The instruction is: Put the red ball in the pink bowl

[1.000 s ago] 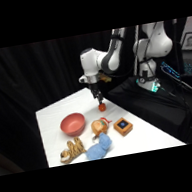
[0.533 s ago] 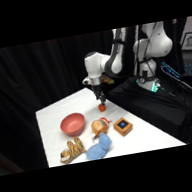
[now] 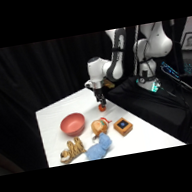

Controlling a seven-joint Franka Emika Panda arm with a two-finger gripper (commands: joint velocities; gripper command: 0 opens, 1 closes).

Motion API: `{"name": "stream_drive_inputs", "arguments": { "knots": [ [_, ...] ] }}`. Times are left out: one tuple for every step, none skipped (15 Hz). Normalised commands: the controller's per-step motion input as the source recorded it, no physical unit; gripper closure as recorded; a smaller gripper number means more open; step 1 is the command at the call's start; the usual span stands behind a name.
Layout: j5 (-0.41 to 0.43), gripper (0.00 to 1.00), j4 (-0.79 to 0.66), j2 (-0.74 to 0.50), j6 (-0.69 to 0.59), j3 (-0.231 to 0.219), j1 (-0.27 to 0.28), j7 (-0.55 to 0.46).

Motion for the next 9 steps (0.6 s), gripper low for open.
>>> {"name": "stream_drive_inputs", "arguments": {
  "knots": [
    [0.089, 0.00, -0.04, 0.11, 0.25, 0.033, -0.083, -0.11],
    [0.091, 0.00, -0.03, 0.11, 0.25, 0.044, -0.086, -0.11],
    [0.065, 0.00, -0.03, 0.12, 0.25, 0.028, -0.072, -0.09],
    [0.060, 0.00, -0.02, 0.11, 0.23, 0.029, -0.071, -0.08],
    [0.065, 0.00, -0.02, 0.10, 0.22, 0.041, -0.081, -0.10],
    [0.083, 0.05, -0.01, 0.09, 0.20, 0.069, -0.102, -0.12],
    [0.113, 0.25, 0.00, 0.09, 0.17, 0.107, -0.134, -0.15],
    [0.121, 0.34, 0.01, 0.08, 0.16, 0.124, -0.147, -0.16],
    [0.116, 0.43, 0.01, 0.06, 0.15, 0.121, -0.146, -0.17]
  ]
}}
